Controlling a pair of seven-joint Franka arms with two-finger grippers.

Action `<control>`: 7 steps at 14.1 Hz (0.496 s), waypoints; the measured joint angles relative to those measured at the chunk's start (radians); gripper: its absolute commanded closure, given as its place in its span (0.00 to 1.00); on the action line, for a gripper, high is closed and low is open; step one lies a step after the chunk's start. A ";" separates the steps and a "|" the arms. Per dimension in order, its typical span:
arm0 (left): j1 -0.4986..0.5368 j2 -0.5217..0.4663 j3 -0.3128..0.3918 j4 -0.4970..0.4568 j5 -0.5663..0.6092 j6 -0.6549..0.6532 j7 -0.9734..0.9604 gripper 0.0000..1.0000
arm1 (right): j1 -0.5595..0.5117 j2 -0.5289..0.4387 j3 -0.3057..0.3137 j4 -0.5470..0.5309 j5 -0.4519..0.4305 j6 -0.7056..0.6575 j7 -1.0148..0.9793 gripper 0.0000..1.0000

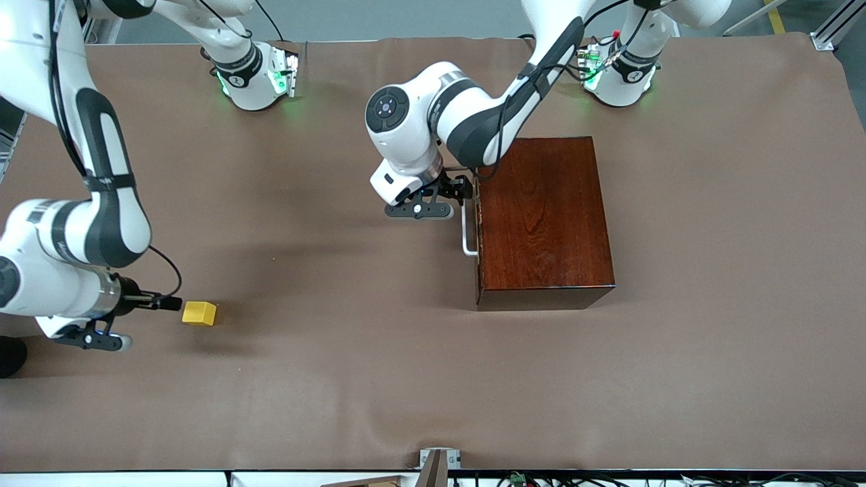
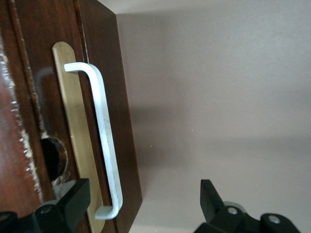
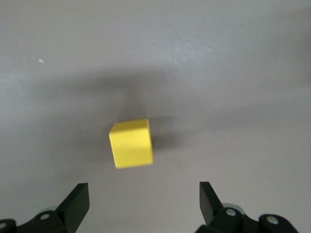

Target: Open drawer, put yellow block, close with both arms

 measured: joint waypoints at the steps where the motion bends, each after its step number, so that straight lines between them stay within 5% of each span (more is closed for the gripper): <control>1: -0.004 0.012 0.000 0.000 0.007 0.000 0.000 0.00 | -0.001 0.015 0.000 0.000 0.000 0.013 0.000 0.00; 7: -0.008 0.056 0.002 -0.001 0.047 -0.002 -0.001 0.00 | -0.001 0.078 0.004 0.000 0.001 0.105 0.001 0.00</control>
